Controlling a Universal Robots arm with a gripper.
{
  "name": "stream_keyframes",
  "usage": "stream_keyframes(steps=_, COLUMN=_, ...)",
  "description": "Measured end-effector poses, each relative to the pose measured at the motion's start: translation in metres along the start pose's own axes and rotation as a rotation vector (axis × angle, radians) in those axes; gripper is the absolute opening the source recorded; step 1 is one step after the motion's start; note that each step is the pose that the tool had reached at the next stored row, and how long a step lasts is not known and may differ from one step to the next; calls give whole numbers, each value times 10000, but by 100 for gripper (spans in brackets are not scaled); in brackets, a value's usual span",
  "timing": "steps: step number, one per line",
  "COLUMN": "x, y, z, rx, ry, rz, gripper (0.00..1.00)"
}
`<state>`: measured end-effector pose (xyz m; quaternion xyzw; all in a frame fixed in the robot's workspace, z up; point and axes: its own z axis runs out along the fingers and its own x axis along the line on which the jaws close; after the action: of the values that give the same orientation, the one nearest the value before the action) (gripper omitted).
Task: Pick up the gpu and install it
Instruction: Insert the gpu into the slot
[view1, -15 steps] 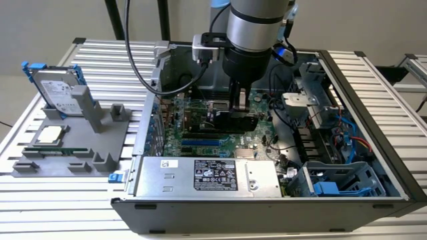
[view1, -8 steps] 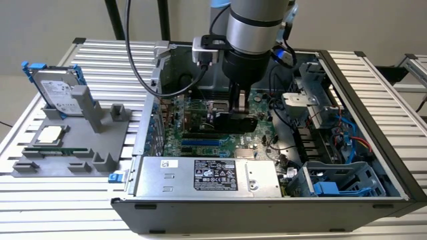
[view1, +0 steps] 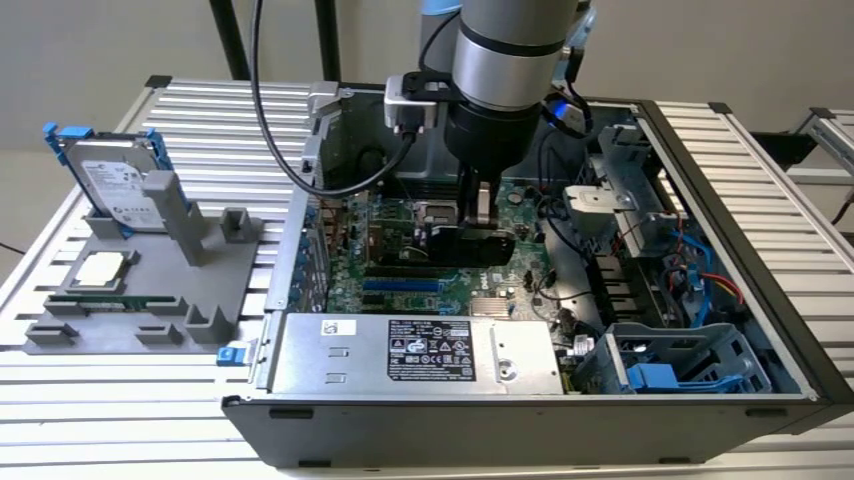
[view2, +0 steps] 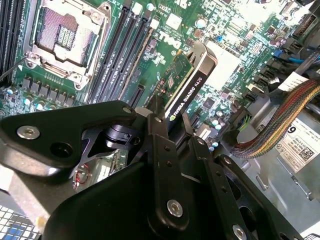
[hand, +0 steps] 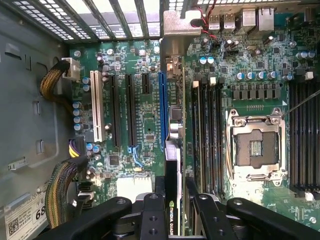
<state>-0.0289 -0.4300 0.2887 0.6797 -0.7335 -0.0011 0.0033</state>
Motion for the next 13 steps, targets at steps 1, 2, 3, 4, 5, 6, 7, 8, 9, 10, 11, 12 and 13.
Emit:
stream_keyframes(steps=1, x=0, y=0, z=0, rx=0, ry=0, rz=0, gripper=0)
stream_keyframes(steps=2, x=0, y=0, z=0, rx=0, ry=0, rz=0, gripper=0)
stream_keyframes(steps=3, x=0, y=0, z=0, rx=0, ry=0, rz=0, gripper=0)
stream_keyframes(steps=4, x=0, y=2, z=0, rx=0, ry=0, rz=0, gripper=0)
stream_keyframes(steps=5, x=0, y=3, z=0, rx=0, ry=-1, rz=0, gripper=0)
stream_keyframes(steps=6, x=1, y=3, z=1, rx=1, ry=-2, rz=0, gripper=0)
stream_keyframes(steps=7, x=6, y=2, z=1, rx=1, ry=-3, rz=-1, gripper=0)
stream_keyframes(steps=8, x=12, y=3, z=2, rx=1, ry=-2, rz=0, gripper=0)
stream_keyframes(steps=9, x=15, y=10, z=3, rx=0, ry=0, rz=0, gripper=0)
stream_keyframes(steps=10, x=19, y=19, z=7, rx=0, ry=-1, rz=0, gripper=0)
stream_keyframes(steps=11, x=23, y=25, z=10, rx=0, ry=-1, rz=-1, gripper=0)
stream_keyframes(steps=12, x=25, y=31, z=13, rx=1, ry=-1, rz=-1, gripper=0)
stream_keyframes(steps=13, x=27, y=38, z=15, rx=1, ry=-1, rz=-1, gripper=0)
